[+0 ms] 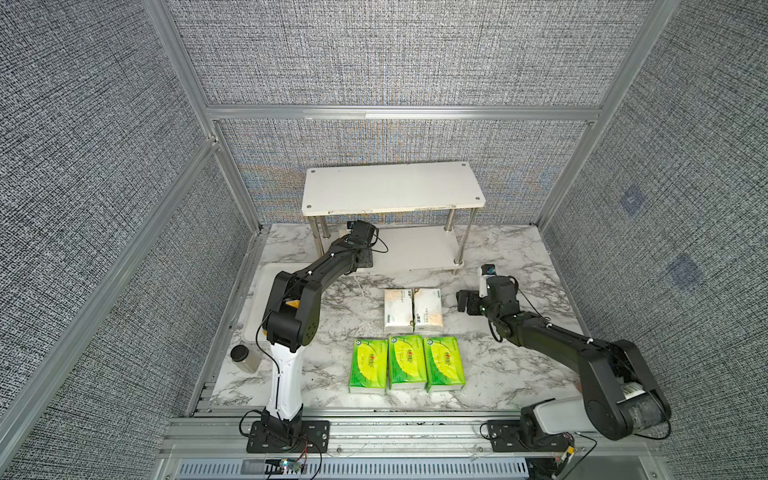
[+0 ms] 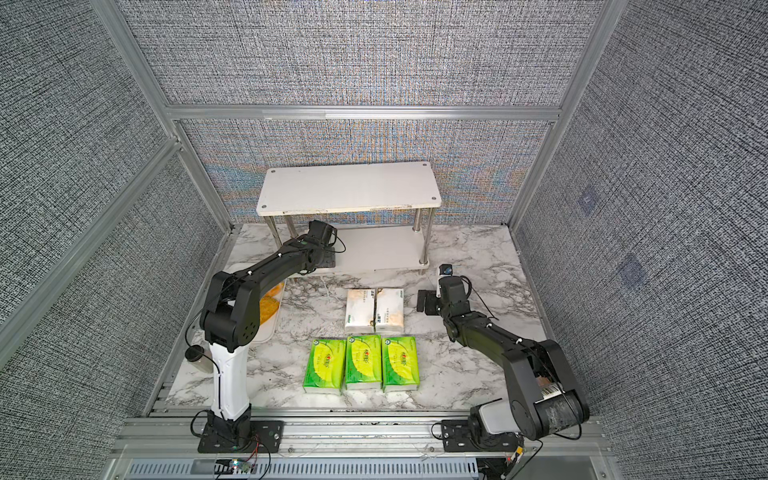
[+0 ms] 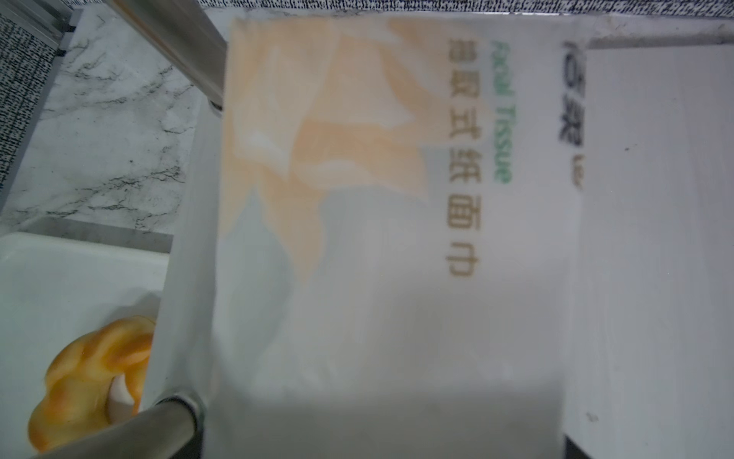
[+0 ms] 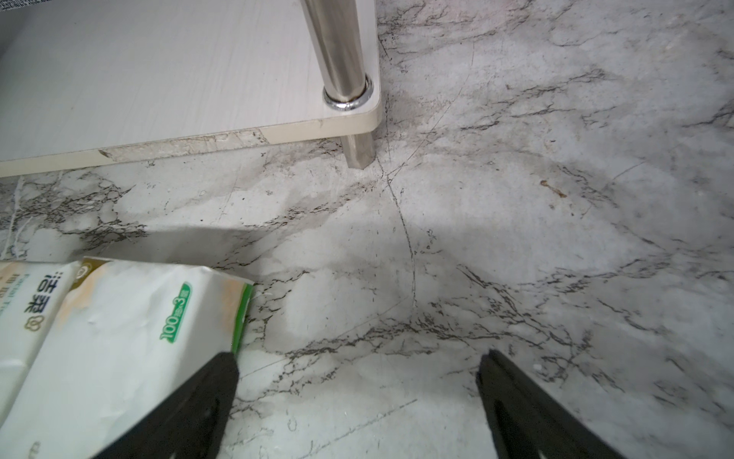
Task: Place the tissue boxes on the shelf by color
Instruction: Place a box of tissues on the shelf.
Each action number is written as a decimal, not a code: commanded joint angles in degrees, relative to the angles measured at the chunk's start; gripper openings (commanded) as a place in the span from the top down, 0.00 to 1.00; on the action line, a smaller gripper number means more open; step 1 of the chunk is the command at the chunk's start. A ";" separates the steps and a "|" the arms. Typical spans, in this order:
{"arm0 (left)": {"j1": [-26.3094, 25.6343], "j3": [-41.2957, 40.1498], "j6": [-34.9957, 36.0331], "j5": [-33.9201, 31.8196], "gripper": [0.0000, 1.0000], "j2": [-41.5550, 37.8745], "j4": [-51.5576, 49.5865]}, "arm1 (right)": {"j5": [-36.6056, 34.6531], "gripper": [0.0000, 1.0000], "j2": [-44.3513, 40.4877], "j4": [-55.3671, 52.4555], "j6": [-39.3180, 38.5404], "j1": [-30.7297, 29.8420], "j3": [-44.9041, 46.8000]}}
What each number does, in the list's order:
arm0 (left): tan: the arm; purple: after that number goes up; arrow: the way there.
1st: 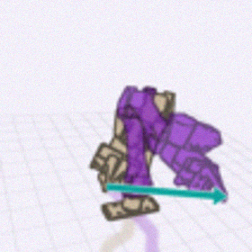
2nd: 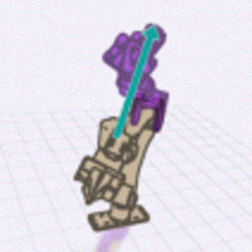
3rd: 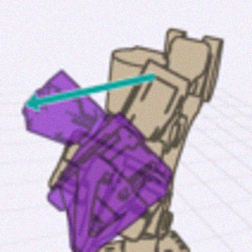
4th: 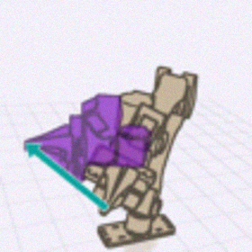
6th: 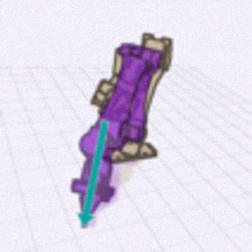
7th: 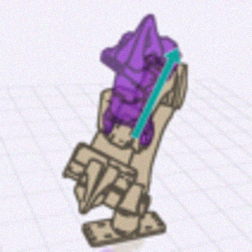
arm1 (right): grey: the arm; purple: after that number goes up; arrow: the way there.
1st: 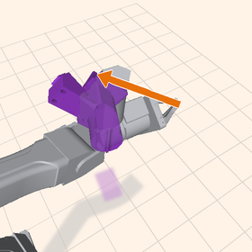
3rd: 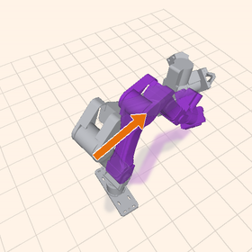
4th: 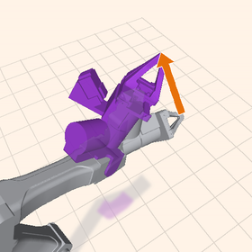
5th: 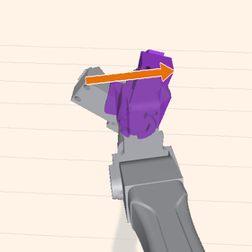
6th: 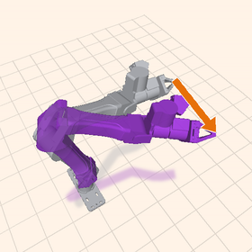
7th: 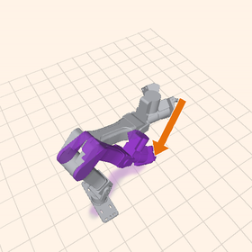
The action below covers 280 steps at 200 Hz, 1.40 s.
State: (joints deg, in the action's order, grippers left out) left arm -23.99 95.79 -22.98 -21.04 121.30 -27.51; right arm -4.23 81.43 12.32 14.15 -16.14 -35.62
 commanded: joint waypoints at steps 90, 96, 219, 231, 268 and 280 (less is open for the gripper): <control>1.76 2.86 2.71 -2.66 0.17 2.03 -5.36 | -0.09 0.01 0.75 1.35 -0.13 -0.49 -1.10; 1.76 2.82 2.75 -2.60 0.16 1.93 -5.32 | 0.04 0.01 0.75 1.34 -0.09 -0.54 -1.07; 1.25 4.06 4.40 -2.97 0.01 -0.34 -6.47 | 0.10 0.01 1.04 1.56 -0.27 -0.53 -1.14; 0.92 4.10 4.67 -3.86 0.01 -0.87 -6.42 | 0.13 0.01 1.03 1.57 -0.18 -0.53 -1.08; -0.25 4.74 5.96 -5.15 0.01 -1.66 -6.79 | 0.27 0.01 0.99 1.66 -0.17 -0.56 -0.96; -0.85 4.65 6.18 -5.82 0.01 -1.90 -6.91 | 0.27 0.01 0.92 1.66 -0.07 -0.50 -0.89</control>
State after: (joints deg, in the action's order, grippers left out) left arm -24.12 100.07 -18.00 -24.97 120.22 -33.36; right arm -4.16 82.39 12.49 14.11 -16.62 -36.42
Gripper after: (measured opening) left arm 0.991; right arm 0.992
